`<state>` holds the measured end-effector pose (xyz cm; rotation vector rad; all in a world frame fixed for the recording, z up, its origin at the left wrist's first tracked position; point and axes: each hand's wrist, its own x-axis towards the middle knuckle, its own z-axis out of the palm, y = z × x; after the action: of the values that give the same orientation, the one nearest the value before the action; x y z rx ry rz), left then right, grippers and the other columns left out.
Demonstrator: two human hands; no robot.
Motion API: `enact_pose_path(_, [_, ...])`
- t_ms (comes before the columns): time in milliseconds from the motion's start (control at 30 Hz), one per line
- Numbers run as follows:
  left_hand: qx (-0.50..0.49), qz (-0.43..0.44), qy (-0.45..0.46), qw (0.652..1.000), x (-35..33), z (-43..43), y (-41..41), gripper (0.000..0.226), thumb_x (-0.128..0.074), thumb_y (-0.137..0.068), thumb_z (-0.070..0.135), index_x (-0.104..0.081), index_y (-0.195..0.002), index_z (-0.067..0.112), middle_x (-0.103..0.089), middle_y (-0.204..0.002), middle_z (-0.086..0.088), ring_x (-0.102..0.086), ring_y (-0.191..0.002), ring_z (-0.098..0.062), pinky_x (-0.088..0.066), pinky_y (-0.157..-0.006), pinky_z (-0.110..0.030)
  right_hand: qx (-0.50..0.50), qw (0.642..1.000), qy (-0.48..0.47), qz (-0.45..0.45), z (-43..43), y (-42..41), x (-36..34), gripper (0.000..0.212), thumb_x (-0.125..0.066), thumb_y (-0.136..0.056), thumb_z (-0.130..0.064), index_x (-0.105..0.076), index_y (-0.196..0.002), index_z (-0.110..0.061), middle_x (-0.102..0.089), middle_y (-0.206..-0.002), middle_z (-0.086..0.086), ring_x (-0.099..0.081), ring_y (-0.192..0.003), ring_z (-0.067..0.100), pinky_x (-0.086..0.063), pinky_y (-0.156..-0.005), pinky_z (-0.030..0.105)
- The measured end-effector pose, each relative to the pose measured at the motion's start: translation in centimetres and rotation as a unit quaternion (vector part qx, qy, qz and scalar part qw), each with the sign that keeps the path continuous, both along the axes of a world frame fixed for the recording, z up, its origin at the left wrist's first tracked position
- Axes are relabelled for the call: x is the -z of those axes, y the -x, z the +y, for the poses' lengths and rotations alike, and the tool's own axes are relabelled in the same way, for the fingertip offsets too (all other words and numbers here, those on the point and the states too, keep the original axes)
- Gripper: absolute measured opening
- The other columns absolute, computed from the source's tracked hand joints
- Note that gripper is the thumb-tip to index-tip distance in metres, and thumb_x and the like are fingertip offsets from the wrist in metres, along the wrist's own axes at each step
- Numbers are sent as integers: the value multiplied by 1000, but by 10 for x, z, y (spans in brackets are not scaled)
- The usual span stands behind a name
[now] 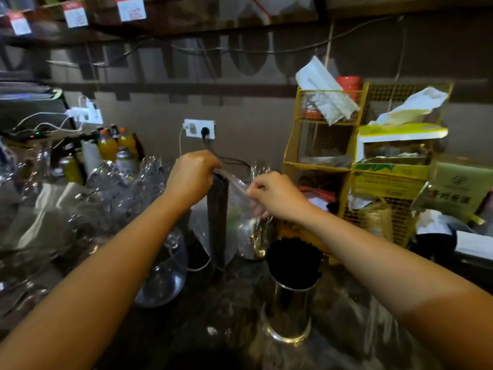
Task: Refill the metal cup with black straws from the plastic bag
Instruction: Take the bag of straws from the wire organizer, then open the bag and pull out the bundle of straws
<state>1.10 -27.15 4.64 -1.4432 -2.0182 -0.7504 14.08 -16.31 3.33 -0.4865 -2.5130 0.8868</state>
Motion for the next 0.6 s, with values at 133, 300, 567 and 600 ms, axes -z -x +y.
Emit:
enact_pose_path(133, [1,-68,34,997,44,-29,-8,22,-52,-71,-9,-69,-84,-3,-70,-90,-25,-65,-85,-39,-52,-80,-45,-49,993,93,-62,-31,3,45,30,-47,-88,-7,-49,-58,-14,-58,-52,5,-58,-41,12,-49,-39,20])
enact_pose_path(300, [-3,-147,61,987,90,-53,-28,16,-57,-71,-5,-70,-80,-1,-71,-88,-22,-65,-81,-35,-50,-77,-37,-71,979,137,-135,-52,-4,88,26,-45,-86,-1,-53,-62,-8,-52,-49,6,-53,-32,8,-47,-35,18])
enact_pose_path(567, [26,-207,77,975,127,-61,-55,13,-56,-73,-3,-68,-75,1,-68,-85,-18,-63,-79,-29,-48,-75,-32,-93,952,203,-209,-70,-27,117,28,-42,-87,-4,-49,-61,-11,-54,-43,-1,-52,-30,3,-42,-34,12])
enact_pose_path(600, [34,-214,74,973,130,-60,-57,13,-56,-73,-3,-67,-76,1,-67,-85,-18,-62,-80,-28,-49,-76,-33,-90,951,212,-206,-72,-30,119,27,-43,-88,-5,-49,-62,-11,-54,-48,1,-53,-32,4,-42,-35,13])
